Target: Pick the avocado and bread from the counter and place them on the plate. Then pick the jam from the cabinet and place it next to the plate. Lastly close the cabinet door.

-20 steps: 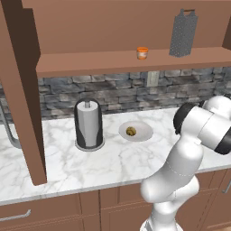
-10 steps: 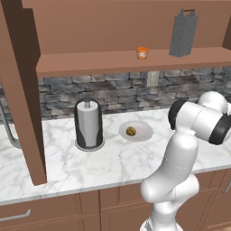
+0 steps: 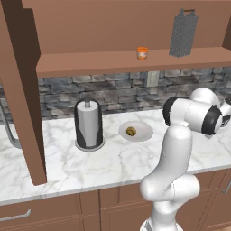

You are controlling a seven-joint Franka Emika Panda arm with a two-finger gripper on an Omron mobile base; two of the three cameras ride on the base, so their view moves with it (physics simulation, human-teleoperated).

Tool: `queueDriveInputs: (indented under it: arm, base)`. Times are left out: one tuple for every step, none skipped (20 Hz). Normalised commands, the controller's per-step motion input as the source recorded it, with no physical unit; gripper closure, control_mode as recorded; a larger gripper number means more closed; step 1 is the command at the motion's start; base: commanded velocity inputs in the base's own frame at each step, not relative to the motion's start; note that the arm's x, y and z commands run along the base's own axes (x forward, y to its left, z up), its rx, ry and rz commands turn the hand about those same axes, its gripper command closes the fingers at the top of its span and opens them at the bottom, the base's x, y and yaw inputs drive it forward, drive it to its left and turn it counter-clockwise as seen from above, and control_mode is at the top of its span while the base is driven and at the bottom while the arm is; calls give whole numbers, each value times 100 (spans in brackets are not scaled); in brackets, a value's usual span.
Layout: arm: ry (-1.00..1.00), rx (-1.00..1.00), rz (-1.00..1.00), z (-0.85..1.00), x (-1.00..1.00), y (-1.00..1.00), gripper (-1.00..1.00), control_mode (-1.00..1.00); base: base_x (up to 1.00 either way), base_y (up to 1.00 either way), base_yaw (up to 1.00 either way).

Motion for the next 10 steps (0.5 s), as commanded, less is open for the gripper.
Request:
queueDriveInputs:
  arm:
    - [0,0,9,-14,27,-9,-100,-100]
    - [0,0,10,-14,25,-9,-100,-100]
    - [0,0,9,-16,27,-9,-100,-100]
    - [0,0,9,-16,28,-7,-100,-100]
    - [0,0,9,-17,29,-8,-100,-100]
    - [0,0,9,-18,26,-4,-100,-100]
    - [0,0,9,-17,26,-6,-100,-100]
    - [0,0,9,-18,26,-6,-100,-100]
    - [0,0,9,-19,26,-9,-100,-100]
    - [0,0,9,-19,22,-14,-100,-100]
  base:
    - [0,0,0]
    - [0,0,0]
    - [0,0,0]
    - [0,0,0]
    - [0,0,0]
    - [0,0,0]
    - [0,0,0]
    - [0,0,0]
    - [0,0,0]
    - [0,0,0]
